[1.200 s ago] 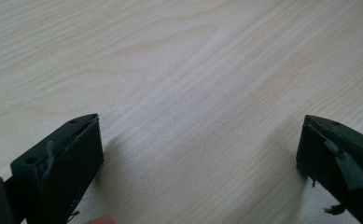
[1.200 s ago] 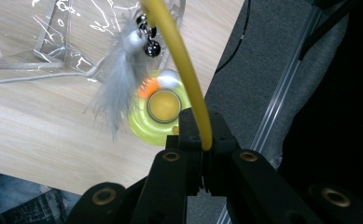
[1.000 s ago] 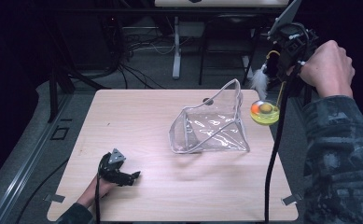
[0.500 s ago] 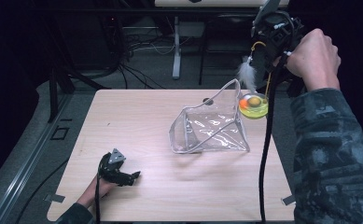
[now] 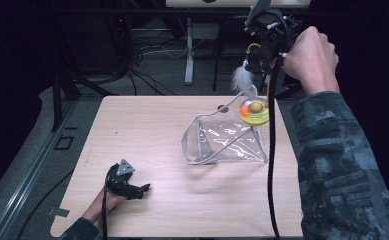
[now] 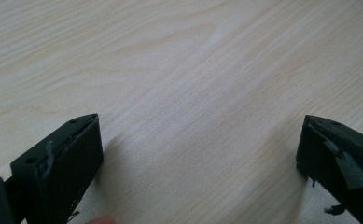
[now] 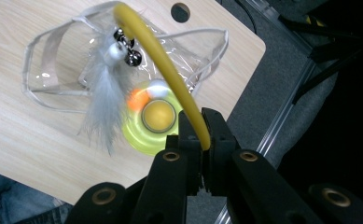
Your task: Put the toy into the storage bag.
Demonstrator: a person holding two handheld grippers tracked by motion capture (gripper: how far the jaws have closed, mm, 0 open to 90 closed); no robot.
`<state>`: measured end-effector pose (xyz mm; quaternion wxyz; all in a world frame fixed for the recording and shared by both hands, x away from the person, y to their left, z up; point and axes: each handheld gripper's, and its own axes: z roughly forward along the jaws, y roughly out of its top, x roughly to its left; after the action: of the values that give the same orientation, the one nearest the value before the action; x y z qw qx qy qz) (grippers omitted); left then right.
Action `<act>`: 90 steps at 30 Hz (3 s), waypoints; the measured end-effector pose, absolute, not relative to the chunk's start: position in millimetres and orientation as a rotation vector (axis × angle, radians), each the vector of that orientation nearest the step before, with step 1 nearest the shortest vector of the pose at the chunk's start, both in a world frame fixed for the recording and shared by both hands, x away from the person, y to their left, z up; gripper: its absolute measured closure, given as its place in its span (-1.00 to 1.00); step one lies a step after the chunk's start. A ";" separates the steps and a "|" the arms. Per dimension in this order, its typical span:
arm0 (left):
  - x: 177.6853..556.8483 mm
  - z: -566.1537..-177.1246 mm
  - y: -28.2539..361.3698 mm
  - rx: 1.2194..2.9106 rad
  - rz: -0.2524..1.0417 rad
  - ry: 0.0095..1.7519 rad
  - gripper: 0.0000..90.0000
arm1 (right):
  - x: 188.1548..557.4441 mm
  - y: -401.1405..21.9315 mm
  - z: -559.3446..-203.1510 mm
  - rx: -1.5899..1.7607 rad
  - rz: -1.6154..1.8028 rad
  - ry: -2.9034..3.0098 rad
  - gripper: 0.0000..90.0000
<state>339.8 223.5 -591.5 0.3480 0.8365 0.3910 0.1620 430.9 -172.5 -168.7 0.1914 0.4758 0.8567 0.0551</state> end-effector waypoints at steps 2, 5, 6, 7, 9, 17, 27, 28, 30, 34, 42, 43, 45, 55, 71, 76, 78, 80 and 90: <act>339.9 -591.5 223.6 2.169 0.420 1.012 -0.99 | 432.6 -168.3 -169.5 1.330 0.164 2.415 0.94; 340.0 -591.5 223.6 2.170 0.419 1.012 -0.99 | 435.0 -162.5 -171.0 1.321 0.174 2.424 0.94; 340.0 -591.5 223.5 2.169 0.420 1.012 -0.99 | 435.9 -160.4 -171.9 1.318 0.176 2.429 0.94; 340.0 -591.5 223.5 2.169 0.420 1.011 -0.99 | 436.9 -158.0 -173.1 1.314 0.182 2.433 0.94; 340.0 -591.5 223.4 2.169 0.420 1.011 -0.99 | 439.0 -152.5 -175.9 1.307 0.190 2.443 0.94; 340.1 -591.5 223.5 2.171 0.418 1.009 -0.99 | 447.5 -135.2 -187.7 1.275 0.193 2.467 0.94; 340.3 -591.4 223.5 2.174 0.416 1.004 -0.99 | 454.0 -123.8 -209.6 1.234 0.179 2.501 0.94; 340.3 -591.4 223.5 2.174 0.416 1.004 -0.99 | 454.0 -123.8 -209.6 1.234 0.179 2.501 0.94; 340.3 -591.5 223.3 2.170 0.418 1.006 -0.99 | 456.3 -123.0 -217.5 1.233 0.170 2.509 0.94; 340.5 -591.3 223.7 2.177 0.419 1.001 -0.99 | 458.5 -124.1 -228.3 1.240 0.176 2.522 0.94; 340.1 -591.4 224.0 2.175 0.414 0.999 -0.99 | 466.0 -128.9 -256.6 1.247 0.155 2.564 0.94; 340.1 -591.4 224.0 2.175 0.414 0.999 -0.99 | 466.0 -128.9 -256.6 1.247 0.155 2.564 0.94; 339.6 -591.5 224.0 2.174 0.414 1.000 -0.99 | 467.4 -130.1 -265.1 1.248 0.138 2.574 0.94; 339.6 -591.2 224.3 2.182 0.414 0.989 -0.99 | 468.7 -143.0 -293.4 1.288 0.117 2.583 0.94; 339.9 -591.5 223.9 2.180 0.407 0.984 -0.99 | 459.2 -157.6 -339.1 1.307 0.142 2.601 0.94; 339.6 -591.4 224.1 2.182 0.407 0.980 -0.99 | 459.4 -162.2 -347.1 1.327 0.126 2.597 0.94; 339.6 -591.4 224.1 2.182 0.406 0.980 -0.99 | 459.0 -163.7 -350.0 1.338 0.137 2.598 0.94; 339.6 -591.4 224.1 2.182 0.406 0.979 -0.99 | 459.7 -165.5 -355.5 1.343 0.125 2.601 0.94; 339.7 -591.4 224.0 2.181 0.405 0.979 -0.99 | 460.5 -166.8 -365.4 1.354 0.084 2.587 0.93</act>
<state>339.7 224.0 -591.4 0.3507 0.8424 0.3779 0.1564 460.5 -166.8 -365.4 0.1102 0.4608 0.8802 0.0285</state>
